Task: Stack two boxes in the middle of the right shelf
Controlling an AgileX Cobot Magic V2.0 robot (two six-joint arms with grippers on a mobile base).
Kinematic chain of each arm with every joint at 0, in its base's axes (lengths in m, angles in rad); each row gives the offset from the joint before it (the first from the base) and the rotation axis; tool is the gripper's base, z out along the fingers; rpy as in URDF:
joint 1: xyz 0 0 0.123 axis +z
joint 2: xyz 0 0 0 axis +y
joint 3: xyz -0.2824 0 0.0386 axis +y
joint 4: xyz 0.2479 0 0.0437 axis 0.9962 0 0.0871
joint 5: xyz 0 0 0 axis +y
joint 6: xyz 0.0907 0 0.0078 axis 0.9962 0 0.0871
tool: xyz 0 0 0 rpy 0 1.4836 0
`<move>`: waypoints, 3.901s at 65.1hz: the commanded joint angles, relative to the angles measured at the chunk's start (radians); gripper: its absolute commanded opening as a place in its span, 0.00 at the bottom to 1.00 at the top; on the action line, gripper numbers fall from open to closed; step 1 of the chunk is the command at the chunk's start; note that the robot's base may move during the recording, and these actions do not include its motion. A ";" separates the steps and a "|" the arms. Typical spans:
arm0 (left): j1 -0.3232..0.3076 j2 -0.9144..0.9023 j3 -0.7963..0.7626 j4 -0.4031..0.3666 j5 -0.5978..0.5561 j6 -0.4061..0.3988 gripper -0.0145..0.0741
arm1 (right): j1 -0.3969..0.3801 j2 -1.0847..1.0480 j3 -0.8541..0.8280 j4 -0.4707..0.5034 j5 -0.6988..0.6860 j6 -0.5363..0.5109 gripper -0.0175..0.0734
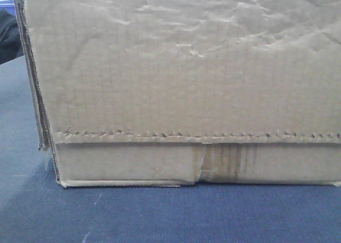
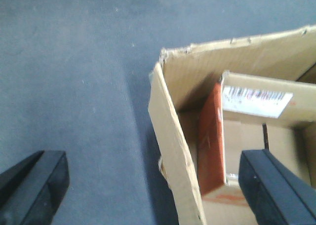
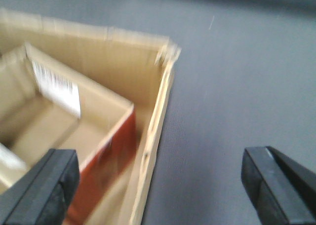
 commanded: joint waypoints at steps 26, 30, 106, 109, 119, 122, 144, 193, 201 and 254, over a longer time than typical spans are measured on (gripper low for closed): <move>-0.002 0.079 0.250 -0.067 -0.006 0.002 0.84 | 0.006 0.284 -0.043 -0.003 0.142 -0.008 0.82; -0.002 0.109 0.261 -0.067 -0.006 0.002 0.84 | 0.006 0.304 -0.043 -0.003 0.130 -0.008 0.82; -0.004 0.158 0.215 -0.123 -0.006 0.002 0.04 | 0.006 0.379 -0.048 -0.005 0.100 -0.008 0.02; -0.004 0.140 0.200 -0.123 -0.006 0.002 0.04 | 0.006 0.358 -0.048 -0.005 0.082 -0.008 0.02; -0.004 0.085 0.143 -0.123 -0.006 0.002 0.04 | 0.006 0.276 -0.048 -0.004 0.008 -0.008 0.02; -0.004 0.071 0.128 -0.123 -0.006 0.002 0.04 | 0.006 0.249 -0.048 -0.004 -0.009 -0.008 0.02; -0.004 -0.047 0.017 -0.118 -0.006 0.002 0.04 | 0.006 0.142 -0.197 0.008 -0.036 -0.008 0.02; -0.004 -0.077 -0.031 -0.116 -0.050 0.002 0.04 | 0.006 0.140 -0.292 0.025 -0.028 -0.008 0.02; -0.004 -0.077 -0.031 -0.116 -0.050 0.002 0.04 | 0.006 0.140 -0.292 0.025 -0.034 -0.008 0.02; -0.004 -0.077 -0.031 -0.116 -0.050 0.002 0.04 | 0.006 0.140 -0.292 0.025 -0.041 -0.008 0.02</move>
